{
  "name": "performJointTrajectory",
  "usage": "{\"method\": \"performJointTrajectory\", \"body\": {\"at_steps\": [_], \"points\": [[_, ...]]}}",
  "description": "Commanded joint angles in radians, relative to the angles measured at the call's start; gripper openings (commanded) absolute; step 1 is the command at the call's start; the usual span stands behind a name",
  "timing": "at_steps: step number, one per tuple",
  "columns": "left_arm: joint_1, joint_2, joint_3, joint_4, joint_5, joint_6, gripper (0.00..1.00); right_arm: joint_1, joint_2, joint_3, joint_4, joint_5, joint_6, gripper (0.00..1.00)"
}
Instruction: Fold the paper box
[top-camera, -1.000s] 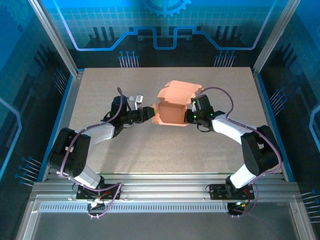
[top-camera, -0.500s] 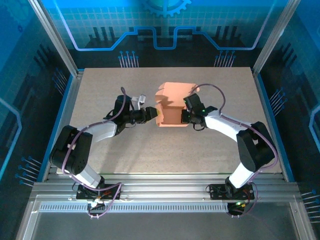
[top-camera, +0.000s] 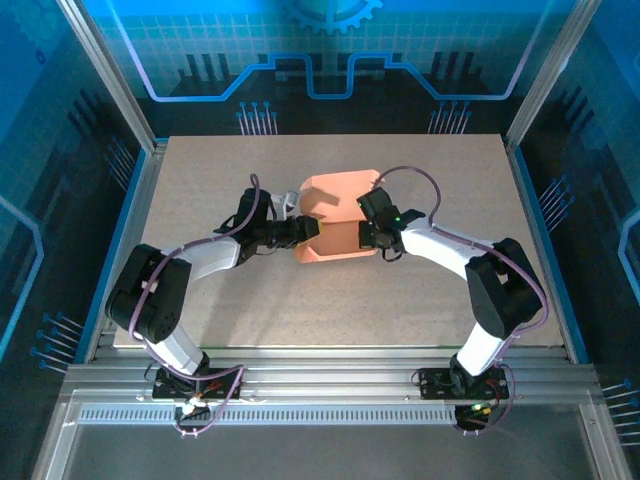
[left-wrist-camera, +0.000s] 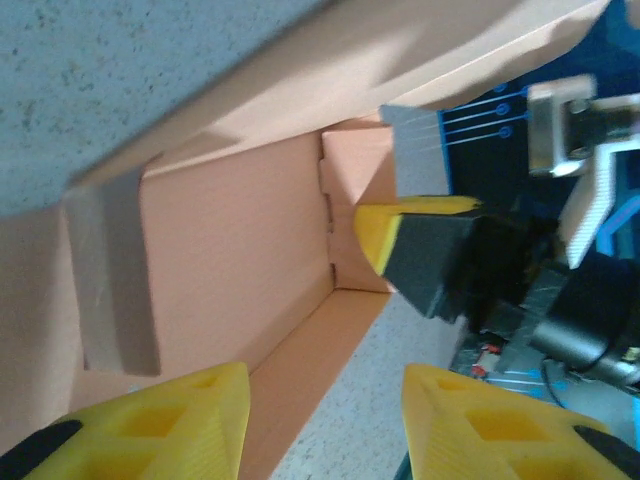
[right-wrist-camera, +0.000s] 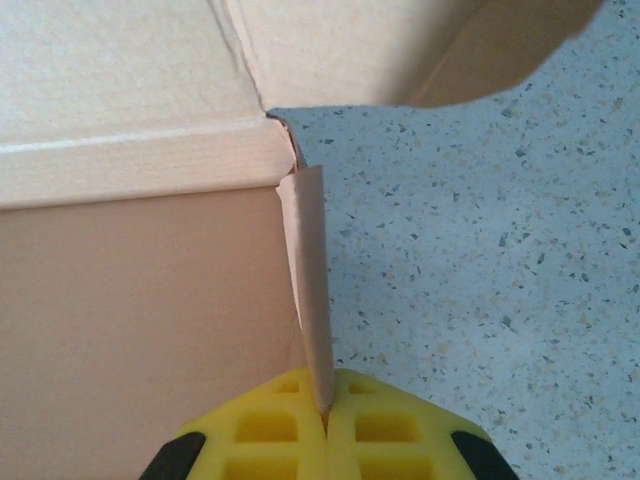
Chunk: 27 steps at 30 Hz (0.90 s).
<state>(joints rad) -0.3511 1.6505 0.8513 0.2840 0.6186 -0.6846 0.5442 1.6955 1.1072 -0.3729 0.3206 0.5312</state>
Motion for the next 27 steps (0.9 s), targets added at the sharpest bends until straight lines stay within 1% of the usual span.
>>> {"method": "performJointTrajectory", "body": {"at_steps": [1, 4, 9, 11, 13, 15, 17, 20, 23, 27], "points": [[-0.017, -0.026, 0.014, -0.034, -0.032, 0.053, 0.47, 0.009, 0.018, 0.026, -0.021, 0.031, 0.019, 0.00], [-0.017, -0.122, -0.038, -0.009, -0.087, 0.078, 0.49, -0.005, 0.022, 0.015, -0.018, 0.020, 0.038, 0.00], [0.012, -0.274, -0.112, -0.018, -0.166, 0.102, 0.62, -0.068, 0.020, -0.025, 0.030, -0.087, 0.080, 0.00], [0.054, -0.326, -0.149, -0.013, -0.202, 0.074, 0.64, -0.093, 0.017, -0.047, 0.054, -0.128, 0.091, 0.00], [0.107, -0.343, -0.185, 0.014, -0.199, 0.040, 0.66, -0.117, -0.001, -0.078, 0.097, -0.185, 0.102, 0.00], [0.156, -0.324, -0.201, 0.012, -0.180, 0.005, 0.66, -0.140, -0.022, -0.113, 0.158, -0.254, 0.109, 0.00], [0.188, -0.283, -0.226, 0.073, -0.151, -0.045, 0.65, -0.163, -0.043, -0.148, 0.228, -0.349, 0.121, 0.00], [0.192, -0.197, -0.233, 0.172, -0.109, -0.123, 0.61, -0.174, -0.062, -0.169, 0.282, -0.410, 0.128, 0.00], [0.192, -0.092, -0.256, 0.371, -0.052, -0.236, 0.57, -0.183, -0.072, -0.184, 0.319, -0.454, 0.143, 0.00], [0.179, 0.006, -0.258, 0.562, 0.001, -0.343, 0.52, -0.190, -0.074, -0.190, 0.341, -0.492, 0.159, 0.00]]}}
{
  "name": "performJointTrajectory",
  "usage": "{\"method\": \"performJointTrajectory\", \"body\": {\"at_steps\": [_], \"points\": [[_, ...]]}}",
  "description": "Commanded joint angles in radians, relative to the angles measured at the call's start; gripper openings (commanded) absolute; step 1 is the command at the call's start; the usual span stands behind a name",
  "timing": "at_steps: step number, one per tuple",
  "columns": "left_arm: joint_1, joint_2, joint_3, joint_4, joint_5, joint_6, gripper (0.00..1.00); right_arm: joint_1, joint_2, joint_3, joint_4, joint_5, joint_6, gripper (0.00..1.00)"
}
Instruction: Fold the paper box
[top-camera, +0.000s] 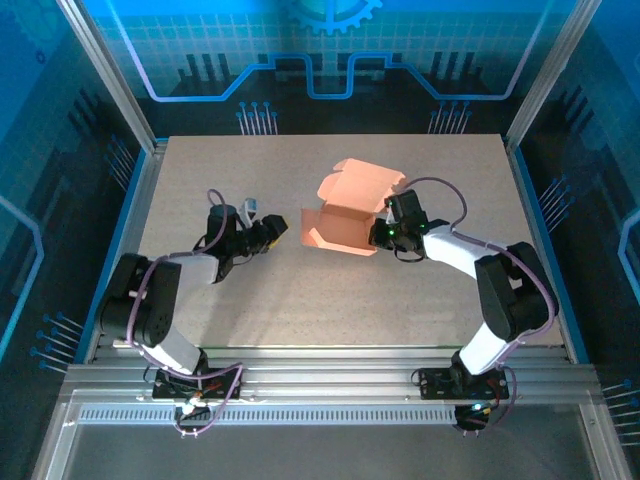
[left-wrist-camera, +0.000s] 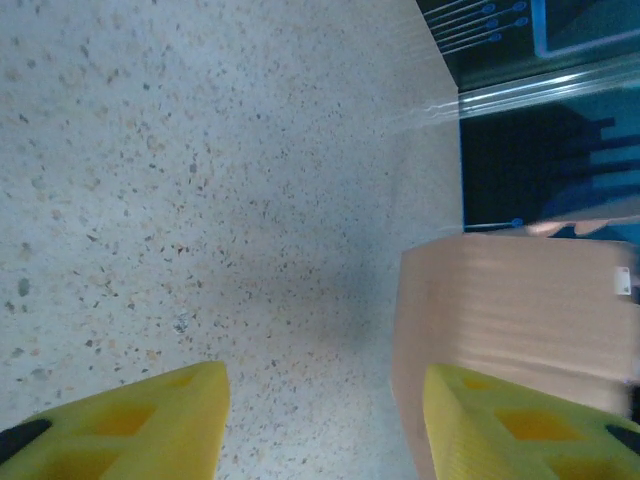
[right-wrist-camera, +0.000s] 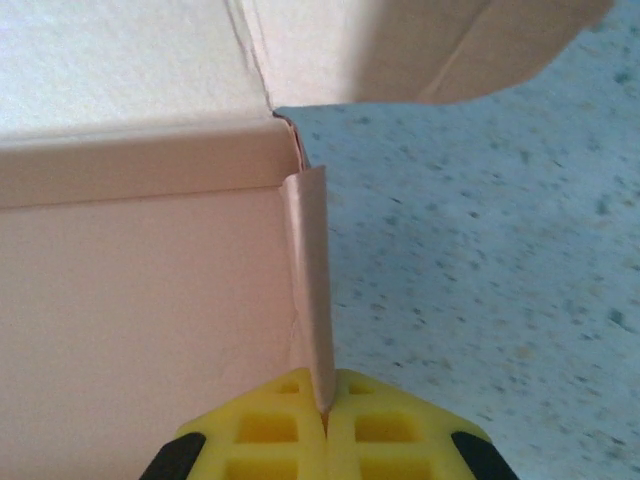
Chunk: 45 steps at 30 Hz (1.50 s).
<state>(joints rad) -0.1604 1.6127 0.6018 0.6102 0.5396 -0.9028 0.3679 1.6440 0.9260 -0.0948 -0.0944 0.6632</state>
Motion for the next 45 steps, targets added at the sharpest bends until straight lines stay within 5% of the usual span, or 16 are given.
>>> {"method": "performJointTrajectory", "body": {"at_steps": [1, 24, 31, 45], "points": [[-0.019, 0.059, -0.006, 0.260, 0.087, -0.139, 0.52, -0.014, -0.022, -0.007, 0.062, -0.080, 0.027, 0.00], [-0.116, 0.028, 0.064, 0.150, 0.086, -0.082, 0.49, 0.042, 0.040, 0.054, -0.025, 0.022, 0.016, 0.00], [-0.142, 0.049, 0.087, 0.150, 0.097, -0.087, 0.41, 0.048, 0.038, 0.055, -0.026, 0.024, 0.016, 0.00], [-0.174, 0.033, 0.174, -0.174, 0.057, 0.060, 0.38, 0.115, 0.061, 0.147, -0.200, 0.237, -0.047, 0.00]]}}
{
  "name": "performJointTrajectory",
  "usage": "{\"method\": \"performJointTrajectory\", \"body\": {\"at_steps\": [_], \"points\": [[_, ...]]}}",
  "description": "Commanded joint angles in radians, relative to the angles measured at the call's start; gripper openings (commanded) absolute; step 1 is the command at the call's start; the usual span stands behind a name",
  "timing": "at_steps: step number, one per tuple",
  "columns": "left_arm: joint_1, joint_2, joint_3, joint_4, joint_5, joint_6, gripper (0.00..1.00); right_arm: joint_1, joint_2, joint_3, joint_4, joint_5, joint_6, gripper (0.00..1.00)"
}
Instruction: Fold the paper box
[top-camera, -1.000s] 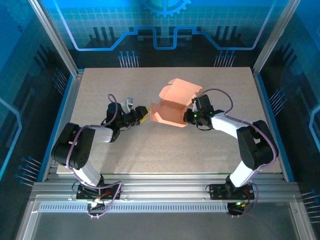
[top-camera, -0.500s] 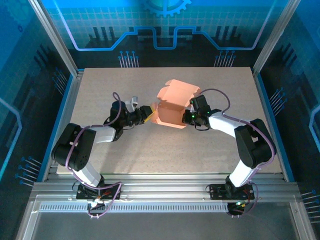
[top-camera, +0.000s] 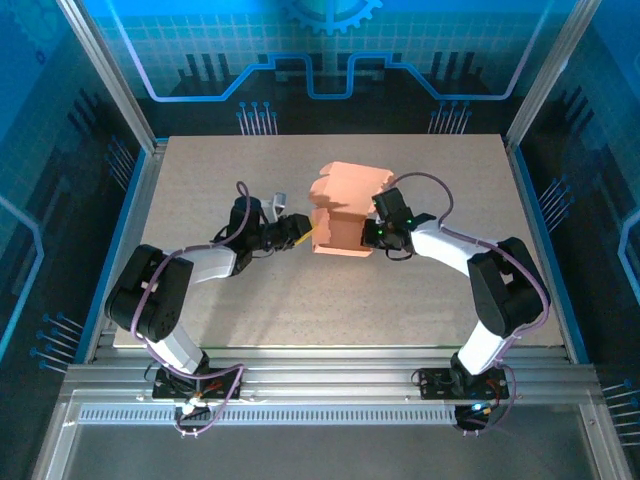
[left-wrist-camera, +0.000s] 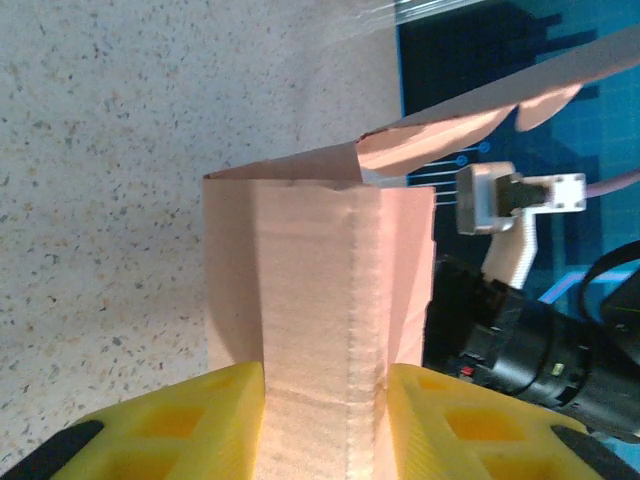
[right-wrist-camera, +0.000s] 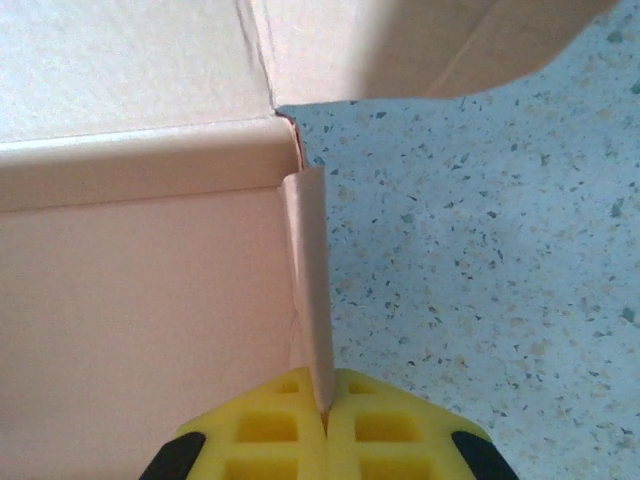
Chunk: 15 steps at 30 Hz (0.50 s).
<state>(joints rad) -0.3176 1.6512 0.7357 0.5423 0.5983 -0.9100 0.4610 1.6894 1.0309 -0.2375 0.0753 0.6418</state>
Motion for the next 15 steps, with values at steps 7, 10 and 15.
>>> {"method": "performJointTrajectory", "body": {"at_steps": [7, 10, 15], "points": [[-0.026, 0.028, 0.063, -0.144, -0.003, 0.076, 0.38, 0.053, 0.013, 0.077, -0.103, 0.136, -0.046, 0.00], [-0.032, 0.038, 0.078, -0.168, -0.005, 0.087, 0.38, 0.066, 0.013, 0.093, -0.130, 0.169, -0.054, 0.00], [-0.041, 0.056, 0.104, -0.205, -0.008, 0.105, 0.36, 0.083, 0.022, 0.114, -0.155, 0.194, -0.059, 0.00]]}}
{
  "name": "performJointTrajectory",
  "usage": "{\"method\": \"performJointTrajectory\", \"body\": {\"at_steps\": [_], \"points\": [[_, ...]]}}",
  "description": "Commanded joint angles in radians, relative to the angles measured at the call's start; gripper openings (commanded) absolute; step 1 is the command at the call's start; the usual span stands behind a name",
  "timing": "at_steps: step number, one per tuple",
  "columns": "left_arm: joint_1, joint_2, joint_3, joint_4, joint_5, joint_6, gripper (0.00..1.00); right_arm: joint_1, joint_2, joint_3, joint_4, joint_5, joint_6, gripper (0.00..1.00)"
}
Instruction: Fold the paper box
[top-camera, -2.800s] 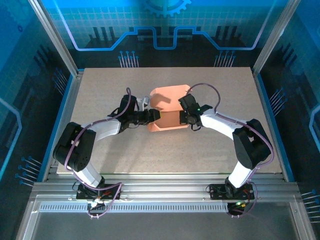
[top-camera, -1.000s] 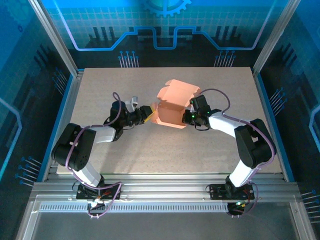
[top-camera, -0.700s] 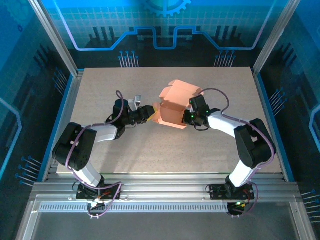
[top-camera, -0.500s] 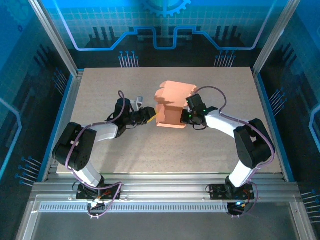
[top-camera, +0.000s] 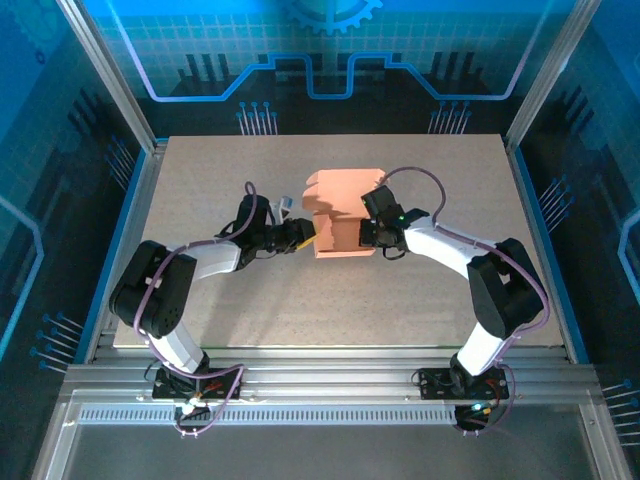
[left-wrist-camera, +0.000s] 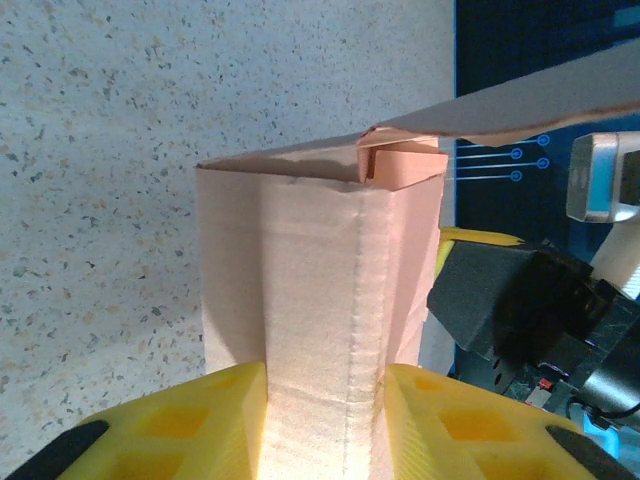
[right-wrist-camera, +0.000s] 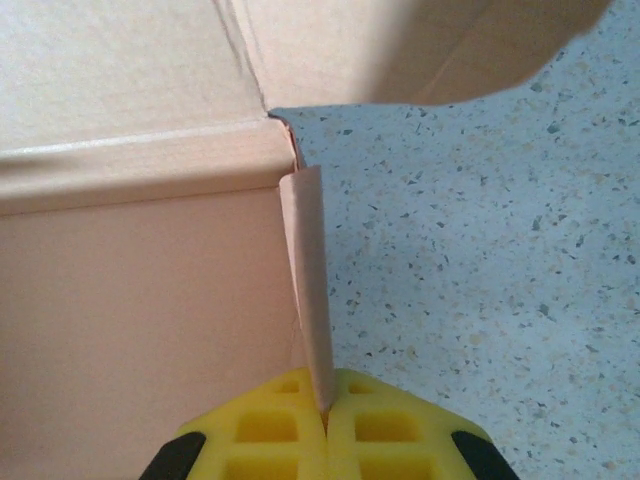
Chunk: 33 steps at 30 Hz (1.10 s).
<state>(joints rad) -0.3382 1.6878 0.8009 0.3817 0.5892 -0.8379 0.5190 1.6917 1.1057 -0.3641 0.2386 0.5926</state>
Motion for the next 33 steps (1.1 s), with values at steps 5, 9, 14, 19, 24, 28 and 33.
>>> {"method": "performJointTrajectory", "body": {"at_steps": [5, 9, 14, 19, 24, 28, 33], "points": [[-0.027, 0.037, 0.061, -0.089, -0.013, 0.052, 0.33, 0.052, 0.037, 0.072, -0.060, 0.071, -0.009, 0.00], [-0.035, 0.052, 0.079, -0.130, -0.038, 0.073, 0.32, 0.071, 0.048, 0.083, -0.070, 0.078, 0.017, 0.00], [-0.052, 0.076, 0.115, -0.235, -0.099, 0.130, 0.32, 0.082, 0.068, 0.083, -0.070, 0.075, 0.060, 0.00], [-0.070, 0.098, 0.148, -0.343, -0.168, 0.186, 0.31, 0.085, 0.089, 0.077, -0.051, 0.054, 0.092, 0.00], [-0.093, 0.115, 0.184, -0.418, -0.216, 0.226, 0.29, 0.093, 0.112, 0.072, -0.029, 0.023, 0.119, 0.00], [-0.108, 0.129, 0.202, -0.464, -0.256, 0.249, 0.28, 0.094, 0.125, 0.071, -0.019, 0.012, 0.132, 0.00], [-0.119, 0.136, 0.207, -0.500, -0.299, 0.263, 0.25, 0.095, 0.132, 0.065, -0.013, 0.011, 0.139, 0.00]]}}
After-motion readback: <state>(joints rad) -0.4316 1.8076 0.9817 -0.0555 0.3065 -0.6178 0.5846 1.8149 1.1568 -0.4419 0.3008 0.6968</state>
